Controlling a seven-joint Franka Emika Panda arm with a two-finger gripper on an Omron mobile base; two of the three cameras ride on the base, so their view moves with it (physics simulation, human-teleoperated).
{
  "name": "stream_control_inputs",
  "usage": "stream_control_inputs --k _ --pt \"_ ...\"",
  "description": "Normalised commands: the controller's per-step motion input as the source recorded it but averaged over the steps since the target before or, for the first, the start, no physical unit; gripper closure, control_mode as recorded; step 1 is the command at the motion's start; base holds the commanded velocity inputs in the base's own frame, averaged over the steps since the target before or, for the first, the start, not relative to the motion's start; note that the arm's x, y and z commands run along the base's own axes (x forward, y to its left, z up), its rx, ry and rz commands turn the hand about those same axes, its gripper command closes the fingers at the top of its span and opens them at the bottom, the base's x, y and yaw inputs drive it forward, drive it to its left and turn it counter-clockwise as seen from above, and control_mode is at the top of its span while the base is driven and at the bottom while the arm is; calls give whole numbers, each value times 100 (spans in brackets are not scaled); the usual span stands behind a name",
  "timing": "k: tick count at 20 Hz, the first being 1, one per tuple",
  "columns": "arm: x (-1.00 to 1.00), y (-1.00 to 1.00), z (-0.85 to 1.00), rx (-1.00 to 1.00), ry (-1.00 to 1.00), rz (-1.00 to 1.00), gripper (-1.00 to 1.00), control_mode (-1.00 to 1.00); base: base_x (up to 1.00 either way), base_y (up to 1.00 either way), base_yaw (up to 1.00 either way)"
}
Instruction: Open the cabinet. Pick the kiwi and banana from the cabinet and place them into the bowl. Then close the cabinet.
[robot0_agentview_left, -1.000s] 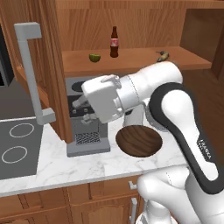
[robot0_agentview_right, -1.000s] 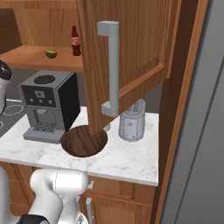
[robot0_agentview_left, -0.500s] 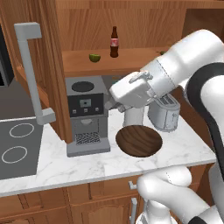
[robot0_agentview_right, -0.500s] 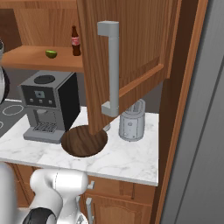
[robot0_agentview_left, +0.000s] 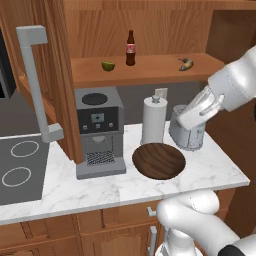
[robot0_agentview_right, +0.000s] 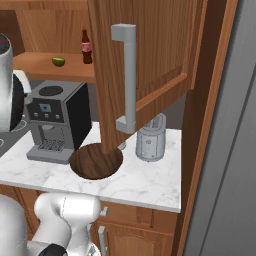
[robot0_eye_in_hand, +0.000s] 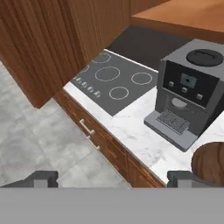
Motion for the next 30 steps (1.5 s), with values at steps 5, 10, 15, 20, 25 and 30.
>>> stream_control_inputs --k 5,10,15,20,25,30 --pt "46 -36 10 -1 -26 0 -100 -100 0 0 0" --pt "49 -18 18 0 -17 -2 -100 -100 0 0 0" --pt "37 0 17 0 -5 -11 -100 -100 0 0 0" --pt "19 4 0 0 0 -7 -100 -100 0 0 0" --pt "5 11 0 0 0 -14 -100 -100 0 0 0" --pt "15 31 0 0 0 -18 -100 -100 0 0 0"
